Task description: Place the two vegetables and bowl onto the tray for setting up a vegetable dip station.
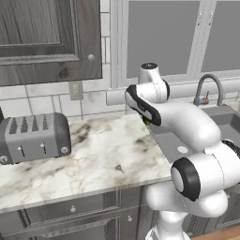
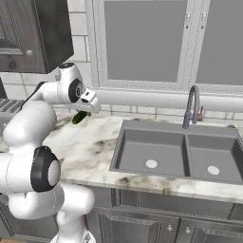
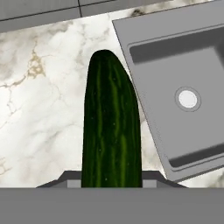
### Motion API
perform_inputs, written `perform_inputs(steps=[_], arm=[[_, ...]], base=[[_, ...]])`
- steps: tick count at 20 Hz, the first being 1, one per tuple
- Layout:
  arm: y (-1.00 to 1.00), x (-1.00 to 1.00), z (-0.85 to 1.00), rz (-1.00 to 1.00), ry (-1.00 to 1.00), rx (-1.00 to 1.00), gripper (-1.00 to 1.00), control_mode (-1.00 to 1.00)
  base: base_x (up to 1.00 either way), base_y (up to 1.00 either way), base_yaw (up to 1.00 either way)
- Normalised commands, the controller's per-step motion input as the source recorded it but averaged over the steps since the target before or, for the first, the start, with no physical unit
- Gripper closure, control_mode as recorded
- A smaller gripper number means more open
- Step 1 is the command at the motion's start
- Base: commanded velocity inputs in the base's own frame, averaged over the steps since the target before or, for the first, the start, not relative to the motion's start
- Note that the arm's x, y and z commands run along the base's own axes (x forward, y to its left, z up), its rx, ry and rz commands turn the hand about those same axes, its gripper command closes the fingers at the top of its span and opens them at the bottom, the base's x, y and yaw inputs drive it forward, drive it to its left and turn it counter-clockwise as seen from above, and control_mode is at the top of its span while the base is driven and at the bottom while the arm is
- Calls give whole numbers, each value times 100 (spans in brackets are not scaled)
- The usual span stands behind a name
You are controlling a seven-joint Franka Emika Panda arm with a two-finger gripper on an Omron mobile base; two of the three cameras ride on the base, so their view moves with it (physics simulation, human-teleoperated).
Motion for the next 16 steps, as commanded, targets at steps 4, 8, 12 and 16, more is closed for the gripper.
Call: perform_inputs(steps=[4,8,12,16], arm=[[-32,-17,36,-16,0,0,100,-100],[-34,-15,41,-18,0,0,100,-100],[-37,-18,42,-19,0,0,100,-100],[-39,-30,20,-9,0,2,100,-100]], base=[[0,0,0],[0,0,0],[0,0,0],[0,0,0]])
